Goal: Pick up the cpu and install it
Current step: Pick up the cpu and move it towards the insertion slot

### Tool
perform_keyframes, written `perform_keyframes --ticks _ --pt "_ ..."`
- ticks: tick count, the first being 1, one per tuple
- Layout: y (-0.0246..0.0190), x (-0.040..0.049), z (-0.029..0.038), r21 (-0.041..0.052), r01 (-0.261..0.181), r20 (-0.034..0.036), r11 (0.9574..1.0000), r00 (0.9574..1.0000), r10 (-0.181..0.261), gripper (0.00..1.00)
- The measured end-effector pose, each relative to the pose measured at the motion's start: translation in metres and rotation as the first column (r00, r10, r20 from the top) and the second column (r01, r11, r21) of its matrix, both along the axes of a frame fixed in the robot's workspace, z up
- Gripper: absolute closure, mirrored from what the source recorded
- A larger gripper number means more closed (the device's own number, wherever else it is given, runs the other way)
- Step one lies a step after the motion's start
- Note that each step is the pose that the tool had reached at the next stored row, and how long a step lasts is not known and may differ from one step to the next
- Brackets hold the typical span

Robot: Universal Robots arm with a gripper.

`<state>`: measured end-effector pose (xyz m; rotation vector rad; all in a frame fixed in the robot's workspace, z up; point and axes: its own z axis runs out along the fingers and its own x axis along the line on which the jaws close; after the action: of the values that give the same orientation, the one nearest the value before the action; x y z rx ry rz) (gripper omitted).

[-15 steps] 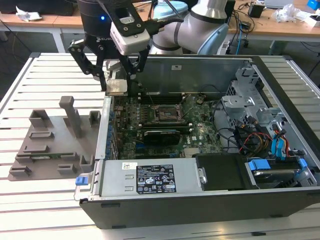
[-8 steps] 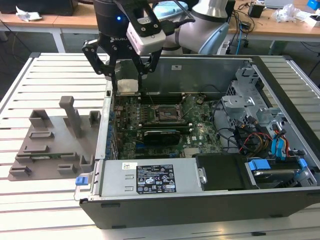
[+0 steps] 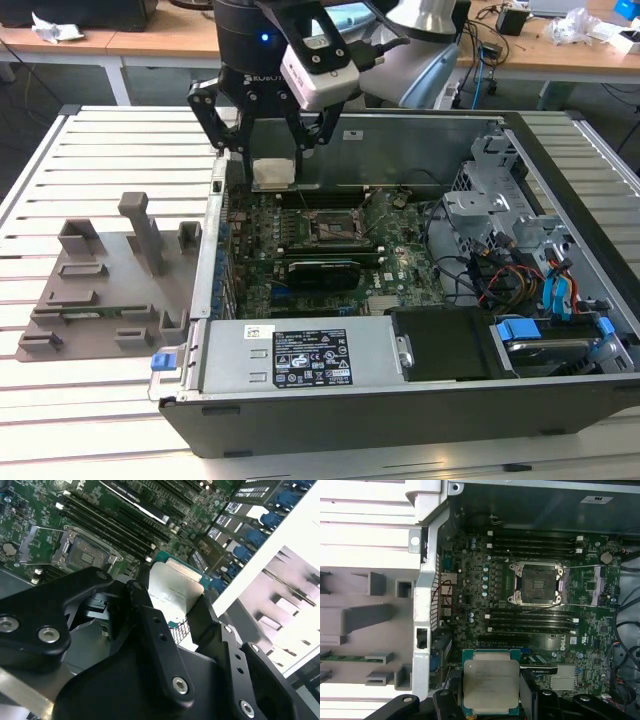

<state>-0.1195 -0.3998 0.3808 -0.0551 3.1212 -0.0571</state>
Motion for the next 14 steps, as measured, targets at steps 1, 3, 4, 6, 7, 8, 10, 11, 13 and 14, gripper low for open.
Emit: perform_keyframes --ticks 1,3,4,6,7,8,10,11,13,14 --pt "0.0 0.0022 0.0 0.0 0.0 0.0 1.0 1.0 0.0 0.45" --pt "0.0001 0.0078 0.0 0.0 0.0 -0.0001 1.0 1.0 0.0 0.45" --pt "0.0002 0.0116 0.0 0.0 0.0 -0.0003 1.0 1.0 0.0 0.45" --pt "0.0003 0.0182 0.0 0.0 0.0 -0.0005 1.0 1.0 0.0 0.45" --pt "0.0004 0.02 0.0 0.0 0.0 -0.0005 1.0 1.0 0.0 0.45" --pt "0.0005 0.0226 0.0 -0.0001 0.0 -0.0007 1.0 1.0 0.0 0.45" --pt "0.0007 0.027 0.0 0.0 0.0 -0.0008 1.0 1.0 0.0 0.45" --pt "0.0008 0.0299 0.0 0.0 0.0 -0.0009 1.0 1.0 0.0 0.45" --pt "0.0013 0.0366 0.0 0.0 0.0 -0.0011 1.0 1.0 0.0 0.45" --pt "0.0015 0.0392 -0.0001 0.0 0.0 -0.0012 1.0 1.0 0.0 0.45"
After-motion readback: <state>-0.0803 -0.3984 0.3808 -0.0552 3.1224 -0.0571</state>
